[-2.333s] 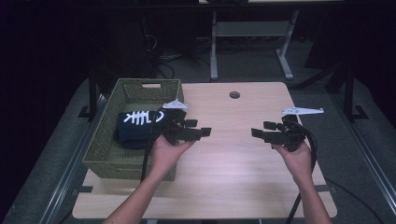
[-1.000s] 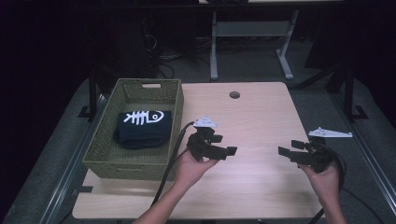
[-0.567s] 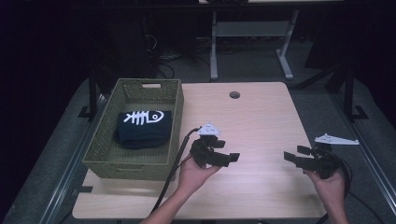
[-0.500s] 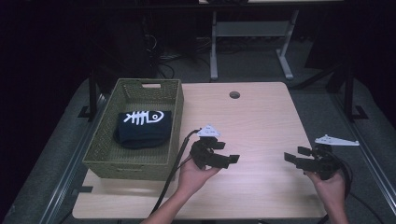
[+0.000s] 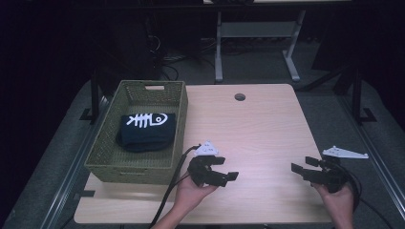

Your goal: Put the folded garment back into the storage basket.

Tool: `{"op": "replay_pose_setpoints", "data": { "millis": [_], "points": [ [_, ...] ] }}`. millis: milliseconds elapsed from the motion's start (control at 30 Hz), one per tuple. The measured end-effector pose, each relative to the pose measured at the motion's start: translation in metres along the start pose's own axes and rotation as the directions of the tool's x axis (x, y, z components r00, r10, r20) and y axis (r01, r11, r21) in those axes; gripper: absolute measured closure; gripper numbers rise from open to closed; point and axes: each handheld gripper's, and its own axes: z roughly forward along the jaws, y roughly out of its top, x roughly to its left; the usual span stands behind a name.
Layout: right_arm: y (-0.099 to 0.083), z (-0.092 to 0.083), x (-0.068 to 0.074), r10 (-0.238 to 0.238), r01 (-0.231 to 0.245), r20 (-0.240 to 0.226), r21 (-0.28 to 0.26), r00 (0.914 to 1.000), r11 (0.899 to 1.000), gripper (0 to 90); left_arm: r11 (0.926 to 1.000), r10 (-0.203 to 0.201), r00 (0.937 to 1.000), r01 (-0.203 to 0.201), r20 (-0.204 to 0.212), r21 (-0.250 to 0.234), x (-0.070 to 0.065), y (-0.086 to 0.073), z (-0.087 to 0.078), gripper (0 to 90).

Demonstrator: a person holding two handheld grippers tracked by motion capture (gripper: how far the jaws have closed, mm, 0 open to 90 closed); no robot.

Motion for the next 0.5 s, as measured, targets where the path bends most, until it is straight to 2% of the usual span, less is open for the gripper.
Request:
{"op": "replay_pose_setpoints", "data": {
  "millis": [100, 167, 233, 300, 500],
  "points": [
    [-0.003, -0.001, 0.004, -0.008, 0.008, 0.000, -0.003, 1.0000, 1.000, 24.9, 0.9999, 0.006, 0.9999, -0.006, 0.012, 0.011, -0.003, -0.008, -0.001, 25.5],
    [-0.005, -0.002, 0.008, -0.011, 0.011, 0.001, 0.001, 0.9999, 1.000, 24.8, 0.9995, 0.027, 0.9996, -0.028, 0.009, 0.018, -0.005, -0.015, -0.002, 25.4],
    [-0.009, -0.003, 0.011, -0.014, 0.014, 0.001, -0.001, 0.9999, 1.000, 24.5, 0.9996, 0.023, 0.9995, -0.024, 0.021, 0.014, -0.006, -0.021, -0.004, 25.2],
    [-0.013, -0.003, 0.014, -0.024, 0.024, 0.003, -0.014, 0.9997, 1.000, 24.6, 0.9995, 0.021, 0.9993, -0.022, 0.031, 0.021, -0.007, -0.028, -0.006, 25.1],
    [-0.029, -0.003, 0.025, -0.022, 0.021, -0.021, -0.042, 0.9995, 0.999, 22.6, 0.9982, 0.057, 0.9977, -0.058, 0.037, 0.017, -0.013, -0.042, -0.019, 25.0]
  ]
}}
